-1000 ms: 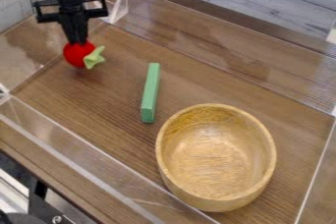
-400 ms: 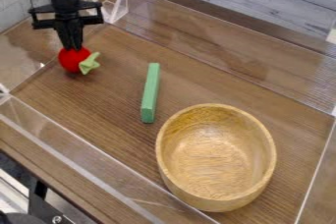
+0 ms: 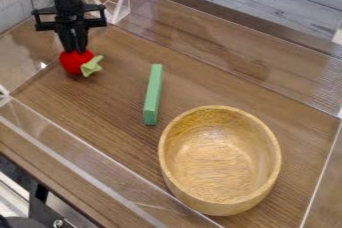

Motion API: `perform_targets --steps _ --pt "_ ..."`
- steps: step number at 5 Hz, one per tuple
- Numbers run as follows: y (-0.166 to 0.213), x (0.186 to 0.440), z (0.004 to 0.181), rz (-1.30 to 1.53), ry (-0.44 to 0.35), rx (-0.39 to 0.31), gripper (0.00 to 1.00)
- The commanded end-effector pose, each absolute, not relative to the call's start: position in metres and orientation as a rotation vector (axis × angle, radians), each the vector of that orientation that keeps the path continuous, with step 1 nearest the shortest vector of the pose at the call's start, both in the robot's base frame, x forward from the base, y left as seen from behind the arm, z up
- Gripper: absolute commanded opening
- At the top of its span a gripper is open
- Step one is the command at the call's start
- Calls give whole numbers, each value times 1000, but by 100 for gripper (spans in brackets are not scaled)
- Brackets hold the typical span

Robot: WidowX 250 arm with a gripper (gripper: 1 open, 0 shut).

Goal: Move the red object to the left side of the table

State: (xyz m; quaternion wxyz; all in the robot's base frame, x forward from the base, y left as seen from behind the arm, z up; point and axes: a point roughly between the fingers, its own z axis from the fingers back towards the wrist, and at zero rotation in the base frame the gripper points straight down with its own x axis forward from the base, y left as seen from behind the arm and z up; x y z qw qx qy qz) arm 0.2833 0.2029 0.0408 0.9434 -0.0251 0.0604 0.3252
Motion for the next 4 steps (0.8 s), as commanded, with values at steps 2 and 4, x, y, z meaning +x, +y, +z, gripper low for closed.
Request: perform_targets --steps 2,4 --pt "201 285 46 606 108 -33 0" --pt "192 291 36 494 133 -26 0"
